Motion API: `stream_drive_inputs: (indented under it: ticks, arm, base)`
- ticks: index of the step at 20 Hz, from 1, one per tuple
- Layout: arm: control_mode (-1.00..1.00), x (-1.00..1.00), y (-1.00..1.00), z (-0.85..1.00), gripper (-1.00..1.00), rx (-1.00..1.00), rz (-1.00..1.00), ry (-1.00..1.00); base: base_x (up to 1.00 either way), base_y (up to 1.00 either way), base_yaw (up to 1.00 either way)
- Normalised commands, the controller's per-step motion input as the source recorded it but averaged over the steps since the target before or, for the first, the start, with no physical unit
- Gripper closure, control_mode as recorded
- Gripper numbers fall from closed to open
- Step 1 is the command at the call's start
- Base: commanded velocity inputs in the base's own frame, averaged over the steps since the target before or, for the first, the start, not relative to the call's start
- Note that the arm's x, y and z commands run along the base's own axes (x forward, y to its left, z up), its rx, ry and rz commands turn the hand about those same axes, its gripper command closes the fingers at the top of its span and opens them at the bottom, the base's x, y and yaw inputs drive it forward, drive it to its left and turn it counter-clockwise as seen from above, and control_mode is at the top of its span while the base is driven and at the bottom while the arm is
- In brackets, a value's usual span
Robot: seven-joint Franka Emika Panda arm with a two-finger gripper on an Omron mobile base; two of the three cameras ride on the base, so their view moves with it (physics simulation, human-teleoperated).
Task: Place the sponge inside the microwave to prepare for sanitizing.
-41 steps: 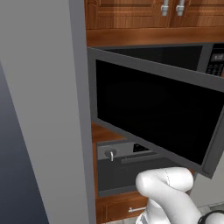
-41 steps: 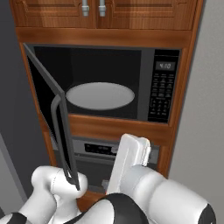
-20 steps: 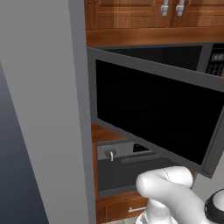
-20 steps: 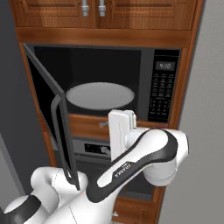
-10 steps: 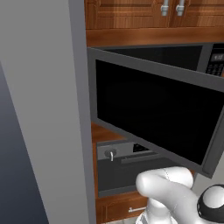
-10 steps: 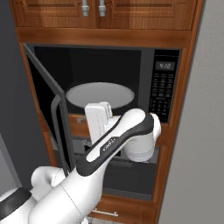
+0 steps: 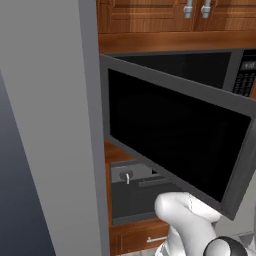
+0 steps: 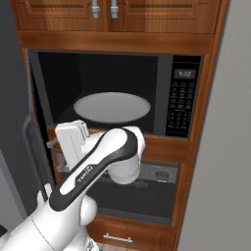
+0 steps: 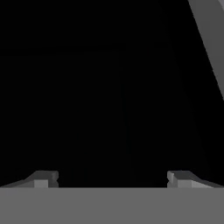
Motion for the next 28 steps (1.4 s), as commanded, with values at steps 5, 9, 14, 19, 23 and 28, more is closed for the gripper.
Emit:
stream_drive_inputs:
  ticks: [5, 9, 14, 19, 23, 28]
  arm:
    - [-1.0, -0.46, 1.0, -0.06, -1.0, -0.01, 0.13, 0.0]
    - [-1.0, -0.49, 1.0, -0.12, -1.0, -0.02, 0.12, 0.0]
    - [-1.0, -0.42, 1.0, -0.15, -1.0, 0.0, 0.08, -0.01]
    - [-1.0, -0.31, 0.84, -0.12, -1.0, 0.0, 0.0, -0.01]
    - [-1.0, -0.32, 0.34, 0.0, -1.0, 0.0, -0.06, -0.06]
    - [-1.0, -0.3, 0.06, 0.0, -1.0, 0.0, -0.1, -0.11]
  base:
    - [0.0, 0.0, 0.0]
    - [0.0, 0.0, 0.0]
    - [0.0, 0.0, 0.0]
    - [0.0, 0.0, 0.0]
    - [0.0, 0.0, 0.0]
    - [0.0, 0.0, 0.0]
